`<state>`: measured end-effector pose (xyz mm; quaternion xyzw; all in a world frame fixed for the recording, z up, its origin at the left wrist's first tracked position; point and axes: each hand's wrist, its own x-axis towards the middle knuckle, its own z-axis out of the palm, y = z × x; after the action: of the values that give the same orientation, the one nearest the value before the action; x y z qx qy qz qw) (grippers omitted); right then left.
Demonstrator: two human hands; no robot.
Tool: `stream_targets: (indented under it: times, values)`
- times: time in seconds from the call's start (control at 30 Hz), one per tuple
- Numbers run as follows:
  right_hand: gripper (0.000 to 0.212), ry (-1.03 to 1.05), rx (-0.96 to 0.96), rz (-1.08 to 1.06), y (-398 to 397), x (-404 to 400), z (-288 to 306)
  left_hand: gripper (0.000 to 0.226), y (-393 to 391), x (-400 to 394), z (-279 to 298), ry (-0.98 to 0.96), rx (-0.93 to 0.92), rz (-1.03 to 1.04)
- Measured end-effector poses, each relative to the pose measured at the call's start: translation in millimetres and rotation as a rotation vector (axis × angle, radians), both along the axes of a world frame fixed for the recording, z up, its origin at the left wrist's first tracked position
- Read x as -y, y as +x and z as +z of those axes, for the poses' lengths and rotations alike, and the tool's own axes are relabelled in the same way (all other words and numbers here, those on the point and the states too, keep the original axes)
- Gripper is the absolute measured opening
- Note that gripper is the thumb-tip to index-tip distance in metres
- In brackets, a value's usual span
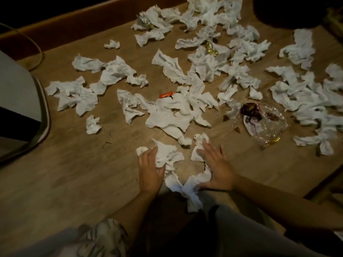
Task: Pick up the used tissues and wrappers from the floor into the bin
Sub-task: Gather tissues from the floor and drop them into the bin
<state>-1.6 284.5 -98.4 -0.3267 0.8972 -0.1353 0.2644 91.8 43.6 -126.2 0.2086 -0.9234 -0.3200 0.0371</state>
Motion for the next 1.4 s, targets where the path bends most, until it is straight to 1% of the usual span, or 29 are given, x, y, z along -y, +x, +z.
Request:
stream_targets:
  times: [0.07, 0.13, 0.2, 0.27, 0.37, 0.47, 0.53, 0.6, 0.67, 0.7, 0.73, 0.8, 0.83, 0.87, 0.9, 0.93, 0.97, 1.0, 1.03, 1.07, 1.1, 1.13, 1.17, 1.2, 1.27, 1.3, 1.33, 1.37, 1.4]
  values:
    - [0.129, -0.039, -0.004, 0.023, 7, 9, -6, 0.083, -2, 2, 0, 0.013, 0.004, 0.003]
    - [0.125, -0.070, -0.004, 0.069, 18, 18, -10, 0.081, -4, 3, 2, 0.048, 0.014, 0.029]
    - [0.120, -0.072, 0.009, 0.164, 30, 24, -15, 0.067, -7, 2, 6, 0.118, -0.005, 0.069]
    - [0.113, -0.091, 0.020, 0.273, 38, 22, -21, 0.049, -11, 1, 13, 0.200, -0.058, 0.162]
    - [0.094, -0.198, -0.060, 0.391, 44, 15, -30, 0.030, -16, 1, 16, 0.203, -0.077, 0.205]
    - [0.067, -0.316, -0.192, 0.417, 50, 9, -35, 0.050, -16, 2, 11, 0.171, -0.014, 0.164]
    - [0.054, -0.375, -0.231, 0.409, 51, 6, -38, 0.053, -14, 2, 8, 0.134, -0.032, 0.146]
    - [0.034, -0.421, -0.228, 0.361, 47, 5, -39, 0.050, -14, 2, 3, 0.063, -0.069, 0.124]
    - [0.016, -0.437, -0.186, 0.225, 38, 5, -33, 0.045, -16, 3, -1, -0.010, -0.115, 0.115]
    - [0.012, -0.450, -0.136, 0.123, 34, 6, -26, 0.042, -17, 3, -3, -0.021, -0.134, 0.139]
    - [0.012, -0.475, -0.083, 0.023, 29, 6, -19, 0.038, -18, 3, -4, 0.008, -0.148, 0.177]
    - [0.022, -0.538, -0.042, -0.110, 19, 8, -7, 0.026, -21, 2, -1, 0.163, -0.162, 0.259]
    - [0.028, -0.561, -0.045, -0.132, 16, 10, -2, 0.020, -23, 3, -1, 0.243, -0.159, 0.302]
    - [0.035, -0.553, -0.035, -0.128, 15, 12, 2, 0.019, -26, 3, 1, 0.304, -0.150, 0.344]
    - [0.042, -0.512, -0.024, -0.084, 16, 16, 5, 0.027, -28, 3, 4, 0.328, -0.153, 0.375]
    - [0.047, -0.453, -0.034, 0.005, 19, 20, 7, 0.039, -30, 5, 5, 0.327, -0.160, 0.389]
    - [0.047, -0.399, -0.059, 0.139, 25, 27, 7, 0.048, -32, 7, 4, 0.314, -0.160, 0.393]
    - [0.041, -0.371, -0.067, 0.305, 34, 35, 4, 0.050, -33, 8, 5, 0.305, -0.160, 0.404]
    - [0.037, -0.363, -0.037, 0.471, 43, 43, 1, 0.043, -32, 8, 6, 0.314, -0.168, 0.418]
    - [0.037, -0.351, 0.037, 0.578, 53, 49, -3, 0.032, -31, 8, 8, 0.335, -0.177, 0.442]
    - [0.042, -0.321, 0.133, 0.602, 61, 51, -8, 0.024, -29, 7, 13, 0.368, -0.173, 0.457]
    - [0.047, -0.294, 0.188, 0.600, 67, 50, -15, 0.020, -26, 7, 17, 0.397, -0.152, 0.457]
    - [0.049, -0.300, 0.183, 0.603, 68, 45, -21, 0.021, -23, 7, 22, 0.381, -0.131, 0.425]
    - [0.045, -0.319, 0.161, 0.607, 69, 40, -25, 0.027, -20, 7, 25, 0.350, -0.094, 0.382]
    - [0.025, -0.326, 0.056, 0.607, 60, 29, -26, 0.049, -19, 7, 33, 0.280, -0.018, 0.336]
    - [0.015, -0.344, -0.011, 0.610, 51, 26, -24, 0.060, -22, 5, 37, 0.268, 0.010, 0.328]
    - [0.010, -0.351, -0.043, 0.596, 42, 25, -21, 0.069, -27, 4, 39, 0.274, 0.043, 0.319]
    - [0.012, -0.342, -0.058, 0.565, 32, 25, -16, 0.076, -33, 2, 41, 0.272, 0.071, 0.307]
    - [0.021, -0.364, -0.084, 0.483, 19, 29, -11, 0.083, -42, 2, 41, 0.277, 0.091, 0.298]
